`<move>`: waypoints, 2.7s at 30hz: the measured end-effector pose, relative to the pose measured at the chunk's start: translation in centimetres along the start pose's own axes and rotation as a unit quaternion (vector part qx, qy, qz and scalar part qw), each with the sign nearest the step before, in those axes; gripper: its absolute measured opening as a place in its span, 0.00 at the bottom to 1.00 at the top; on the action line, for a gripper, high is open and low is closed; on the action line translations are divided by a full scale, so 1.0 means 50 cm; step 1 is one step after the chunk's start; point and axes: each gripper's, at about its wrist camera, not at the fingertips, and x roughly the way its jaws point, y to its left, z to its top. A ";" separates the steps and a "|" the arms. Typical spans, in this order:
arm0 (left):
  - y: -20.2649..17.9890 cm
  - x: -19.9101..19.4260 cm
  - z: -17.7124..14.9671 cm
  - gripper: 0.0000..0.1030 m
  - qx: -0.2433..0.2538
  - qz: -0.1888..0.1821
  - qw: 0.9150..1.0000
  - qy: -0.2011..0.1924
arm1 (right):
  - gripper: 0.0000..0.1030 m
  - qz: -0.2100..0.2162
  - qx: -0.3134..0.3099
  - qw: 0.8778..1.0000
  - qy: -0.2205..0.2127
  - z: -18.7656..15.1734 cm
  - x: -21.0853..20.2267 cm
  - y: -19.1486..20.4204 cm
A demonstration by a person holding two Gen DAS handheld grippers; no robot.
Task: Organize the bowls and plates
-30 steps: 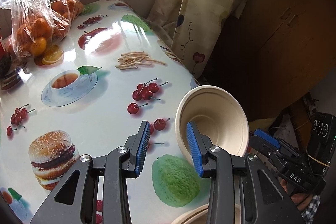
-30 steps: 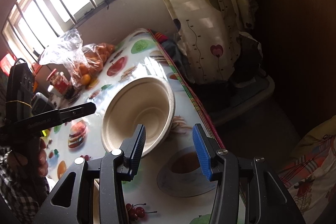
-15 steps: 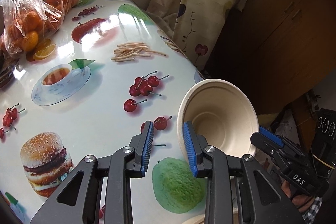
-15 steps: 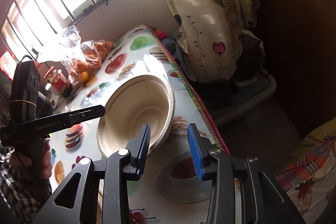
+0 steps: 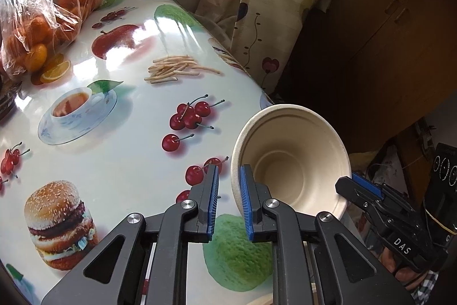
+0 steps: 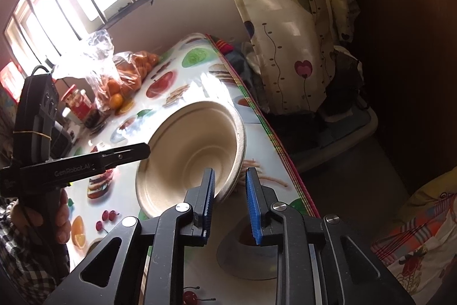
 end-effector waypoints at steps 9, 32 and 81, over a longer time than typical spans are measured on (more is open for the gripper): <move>-0.005 0.002 -0.001 0.10 0.001 -0.004 1.000 0.001 | 0.16 -0.003 -0.002 1.000 0.001 0.000 0.000 0.003; -0.010 0.012 -0.003 0.09 -0.001 -0.009 1.000 0.007 | 0.11 -0.005 0.008 1.000 0.006 0.000 0.010 -0.007; 0.018 -0.037 -0.016 0.13 -0.035 -0.034 0.999 -0.008 | 0.27 0.024 0.012 1.000 -0.001 -0.008 -0.007 0.010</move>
